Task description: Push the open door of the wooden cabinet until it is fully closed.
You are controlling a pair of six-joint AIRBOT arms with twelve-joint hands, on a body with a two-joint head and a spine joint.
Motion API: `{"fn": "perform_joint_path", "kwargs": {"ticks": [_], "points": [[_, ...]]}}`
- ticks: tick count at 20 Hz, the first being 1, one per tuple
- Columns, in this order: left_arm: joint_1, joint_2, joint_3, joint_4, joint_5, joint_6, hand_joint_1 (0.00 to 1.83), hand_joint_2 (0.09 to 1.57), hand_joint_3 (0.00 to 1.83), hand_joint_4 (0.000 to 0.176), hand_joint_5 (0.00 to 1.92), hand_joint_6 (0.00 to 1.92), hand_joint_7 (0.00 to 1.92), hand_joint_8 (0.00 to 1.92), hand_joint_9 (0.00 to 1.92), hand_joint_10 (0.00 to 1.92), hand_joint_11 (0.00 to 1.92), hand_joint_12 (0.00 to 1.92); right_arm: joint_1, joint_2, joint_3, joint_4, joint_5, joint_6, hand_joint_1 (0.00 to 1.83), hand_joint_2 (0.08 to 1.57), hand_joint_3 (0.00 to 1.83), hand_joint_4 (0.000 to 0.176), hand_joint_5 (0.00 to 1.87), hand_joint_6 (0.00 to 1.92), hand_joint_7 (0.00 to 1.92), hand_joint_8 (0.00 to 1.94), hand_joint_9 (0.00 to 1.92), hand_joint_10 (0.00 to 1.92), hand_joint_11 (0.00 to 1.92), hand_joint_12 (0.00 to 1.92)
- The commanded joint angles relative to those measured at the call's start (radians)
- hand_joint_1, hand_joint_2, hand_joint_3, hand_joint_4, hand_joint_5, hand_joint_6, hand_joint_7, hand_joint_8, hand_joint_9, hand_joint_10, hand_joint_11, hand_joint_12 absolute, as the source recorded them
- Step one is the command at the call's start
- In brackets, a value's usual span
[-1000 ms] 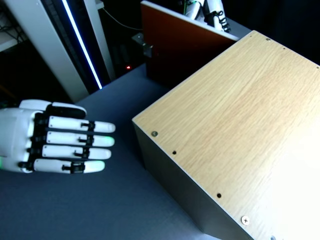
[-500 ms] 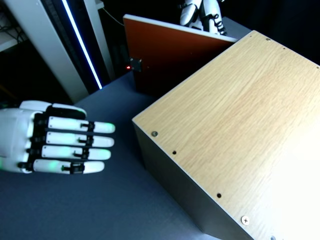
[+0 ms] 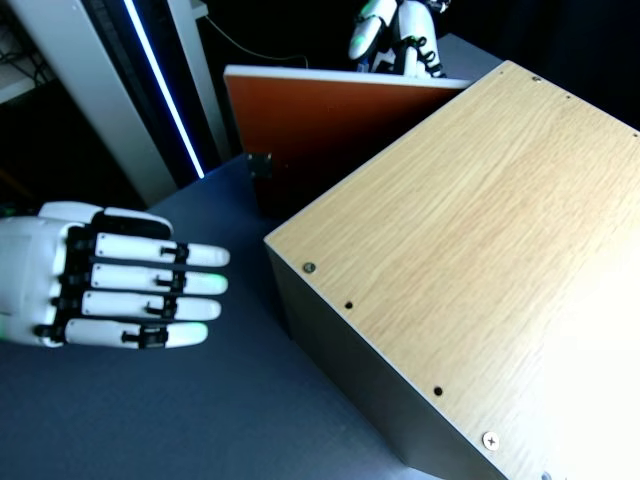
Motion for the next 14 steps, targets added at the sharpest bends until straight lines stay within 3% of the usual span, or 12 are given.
{"fn": "perform_joint_path", "kwargs": {"ticks": [1, 4, 6, 14], "points": [[-0.015, -0.008, 0.005, -0.008, -0.104, -0.005, 0.04, 1.5, 0.0, 0.0, 0.12, 0.0, 0.11, 0.01, 0.1, 0.01, 0.07, 0.02, 0.006, 0.0, 0.005, 0.029, 0.125, 0.008, 0.63, 1.35, 0.0, 0.0, 0.46, 0.0, 0.43, 0.0, 0.37, 0.0, 0.0, 0.77], [-0.038, -0.039, 0.029, -0.009, -0.08, -0.005, 0.07, 1.49, 0.0, 0.0, 0.12, 0.0, 0.1, 0.0, 0.1, 0.0, 0.07, 0.01, 0.005, 0.0, 0.005, 0.029, 0.125, 0.008, 0.64, 1.35, 0.0, 0.0, 0.47, 0.0, 0.43, 0.0, 0.36, 0.0, 0.0, 0.77], [-0.062, -0.059, 0.048, -0.008, -0.058, -0.005, 0.18, 1.48, 0.0, 0.0, 0.11, 0.0, 0.09, 0.0, 0.1, 0.0, 0.07, 0.01, 0.005, 0.0, 0.008, 0.029, 0.125, 0.008, 0.63, 1.35, 0.0, 0.0, 0.46, 0.0, 0.43, 0.0, 0.37, 0.0, 0.01, 0.77], [-0.13, -0.112, 0.099, -0.009, -0.02, -0.005, 0.17, 1.44, 0.0, 0.0, 0.11, 0.0, 0.08, 0.0, 0.09, 0.0, 0.07, 0.01, 0.005, -0.002, 0.012, 0.028, 0.126, 0.008, 0.6, 1.35, 0.0, 0.0, 0.46, 0.0, 0.43, 0.0, 0.38, 0.0, 0.03, 0.71]]}}
